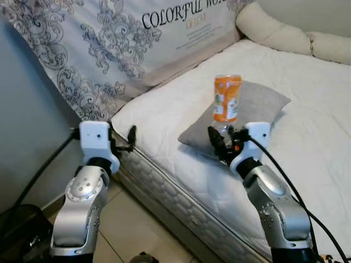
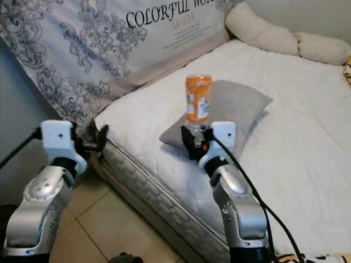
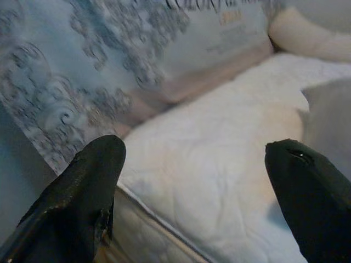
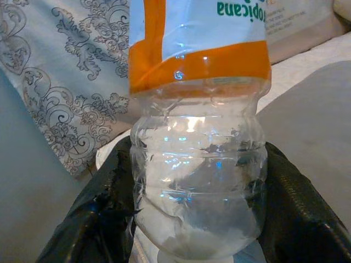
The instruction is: Clean up the room
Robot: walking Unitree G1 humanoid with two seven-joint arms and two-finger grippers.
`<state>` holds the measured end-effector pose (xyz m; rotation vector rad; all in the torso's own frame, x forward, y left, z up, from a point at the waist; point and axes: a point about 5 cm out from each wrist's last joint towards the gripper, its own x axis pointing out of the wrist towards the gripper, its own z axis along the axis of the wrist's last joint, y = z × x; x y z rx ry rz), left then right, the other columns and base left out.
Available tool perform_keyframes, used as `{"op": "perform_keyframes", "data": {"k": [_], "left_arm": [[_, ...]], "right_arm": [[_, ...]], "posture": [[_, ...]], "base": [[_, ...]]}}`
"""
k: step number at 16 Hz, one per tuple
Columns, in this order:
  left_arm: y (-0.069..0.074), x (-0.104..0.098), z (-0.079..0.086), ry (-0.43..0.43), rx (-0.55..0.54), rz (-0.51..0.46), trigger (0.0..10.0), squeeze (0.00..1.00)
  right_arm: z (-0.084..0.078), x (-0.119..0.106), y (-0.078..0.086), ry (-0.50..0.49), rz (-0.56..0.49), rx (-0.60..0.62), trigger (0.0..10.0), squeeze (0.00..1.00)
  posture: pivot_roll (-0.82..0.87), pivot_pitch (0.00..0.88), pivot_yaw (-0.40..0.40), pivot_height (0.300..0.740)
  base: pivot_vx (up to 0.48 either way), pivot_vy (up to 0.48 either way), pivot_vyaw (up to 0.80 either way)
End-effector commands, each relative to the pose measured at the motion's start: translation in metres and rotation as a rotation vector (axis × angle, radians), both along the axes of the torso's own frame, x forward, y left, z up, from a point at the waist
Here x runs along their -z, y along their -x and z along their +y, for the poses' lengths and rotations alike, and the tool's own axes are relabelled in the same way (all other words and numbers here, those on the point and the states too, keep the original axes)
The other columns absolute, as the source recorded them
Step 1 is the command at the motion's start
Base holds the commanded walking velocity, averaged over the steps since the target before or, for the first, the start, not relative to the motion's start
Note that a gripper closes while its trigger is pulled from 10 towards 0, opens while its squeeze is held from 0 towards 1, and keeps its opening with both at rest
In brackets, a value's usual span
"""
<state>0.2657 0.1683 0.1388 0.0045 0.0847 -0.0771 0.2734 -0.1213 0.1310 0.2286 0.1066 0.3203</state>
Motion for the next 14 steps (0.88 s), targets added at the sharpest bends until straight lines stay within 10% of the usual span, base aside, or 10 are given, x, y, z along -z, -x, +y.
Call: {"op": "perform_keyframes", "data": {"k": [1,14], "left_arm": [[0.003,-0.001,-0.007,-0.002,0.065,0.000,10.0,0.00],[0.006,-0.002,-0.011,-0.031,0.108,-0.011,10.0,0.00]], "right_arm": [[0.003,-0.003,0.001,-0.024,-0.007,-0.018,10.0,0.00],[0.010,0.007,0.007,-0.033,0.046,-0.123,10.0,0.00]], "posture": [[0.00,0.000,0.015,0.740],[0.00,0.000,0.016,0.740]], "base": [[0.000,0.000,0.00],[0.060,0.000,0.72]]}}
